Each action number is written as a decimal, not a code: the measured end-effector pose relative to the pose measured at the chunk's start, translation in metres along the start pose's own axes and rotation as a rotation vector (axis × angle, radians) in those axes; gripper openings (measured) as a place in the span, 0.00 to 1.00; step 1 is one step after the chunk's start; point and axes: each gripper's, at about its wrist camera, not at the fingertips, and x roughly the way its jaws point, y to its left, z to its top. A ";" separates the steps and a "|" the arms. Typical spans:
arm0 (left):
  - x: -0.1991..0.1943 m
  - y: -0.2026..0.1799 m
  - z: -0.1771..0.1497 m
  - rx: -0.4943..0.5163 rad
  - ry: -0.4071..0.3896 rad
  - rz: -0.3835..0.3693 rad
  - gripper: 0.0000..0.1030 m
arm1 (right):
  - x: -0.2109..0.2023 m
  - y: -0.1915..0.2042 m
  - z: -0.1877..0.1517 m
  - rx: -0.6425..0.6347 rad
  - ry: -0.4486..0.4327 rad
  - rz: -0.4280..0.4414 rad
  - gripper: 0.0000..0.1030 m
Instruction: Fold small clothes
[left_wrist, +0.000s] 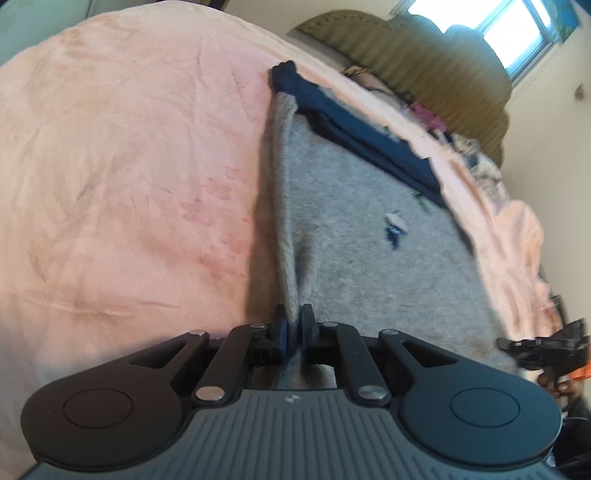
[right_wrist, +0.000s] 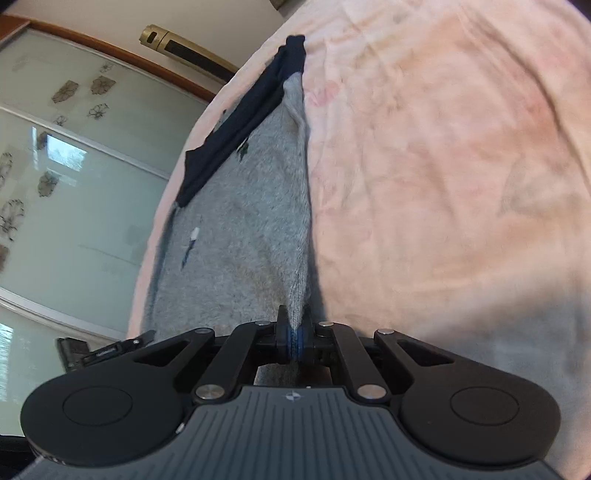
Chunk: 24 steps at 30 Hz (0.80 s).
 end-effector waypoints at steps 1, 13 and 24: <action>-0.003 0.004 -0.003 -0.028 0.008 -0.025 0.14 | -0.001 -0.001 -0.001 0.022 0.001 0.012 0.13; -0.019 -0.002 -0.043 -0.107 0.061 -0.131 0.26 | -0.005 0.032 -0.044 -0.002 0.058 0.114 0.62; -0.028 -0.001 -0.045 0.017 0.077 -0.030 0.08 | -0.007 0.019 -0.054 -0.006 0.113 0.035 0.07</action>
